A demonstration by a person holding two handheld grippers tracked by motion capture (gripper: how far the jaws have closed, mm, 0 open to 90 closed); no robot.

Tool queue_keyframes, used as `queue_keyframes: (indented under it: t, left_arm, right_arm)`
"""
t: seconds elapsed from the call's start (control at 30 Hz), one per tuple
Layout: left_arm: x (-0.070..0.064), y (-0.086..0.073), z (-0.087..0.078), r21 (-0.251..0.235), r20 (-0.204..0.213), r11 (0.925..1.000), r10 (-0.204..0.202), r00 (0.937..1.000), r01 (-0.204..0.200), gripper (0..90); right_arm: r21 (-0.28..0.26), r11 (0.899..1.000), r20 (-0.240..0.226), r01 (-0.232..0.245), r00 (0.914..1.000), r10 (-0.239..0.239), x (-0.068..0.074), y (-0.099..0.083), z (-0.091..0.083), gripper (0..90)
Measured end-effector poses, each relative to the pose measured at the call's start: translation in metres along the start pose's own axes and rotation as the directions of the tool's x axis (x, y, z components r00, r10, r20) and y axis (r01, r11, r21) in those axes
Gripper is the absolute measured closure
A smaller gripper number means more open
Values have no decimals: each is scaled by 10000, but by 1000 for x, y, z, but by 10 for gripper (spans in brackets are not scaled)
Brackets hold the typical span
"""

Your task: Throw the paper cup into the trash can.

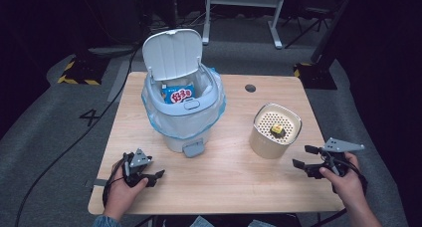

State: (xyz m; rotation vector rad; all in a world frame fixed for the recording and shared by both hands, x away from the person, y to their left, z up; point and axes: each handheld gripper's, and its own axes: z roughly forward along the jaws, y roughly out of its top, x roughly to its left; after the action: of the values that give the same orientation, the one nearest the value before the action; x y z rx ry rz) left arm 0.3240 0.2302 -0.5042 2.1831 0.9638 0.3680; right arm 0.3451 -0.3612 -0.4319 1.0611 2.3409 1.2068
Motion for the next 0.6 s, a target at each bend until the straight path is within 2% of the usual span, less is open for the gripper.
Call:
queue_keyframes:
  t: [0.17, 0.47, 0.6]
  left_arm:
    - [0, 0, 0, 7, -3, 10000, 7, 10000, -7, 280]
    - [0, 0, 0, 4, -4, 10000, 7, 10000, -7, 280]
    - [0, 0, 0, 2, -6, 10000, 6, 10000, -6, 280]
  right_arm:
    - [149, 9999, 62, 40, 10000, -41, 1, -18, 15, 200]
    - [570, 9984, 340, -8, 9994, -11, 0, -37, 32, 198]
    - [683, 9974, 530, 223, 9983, -260, 1, -45, 40, 177]
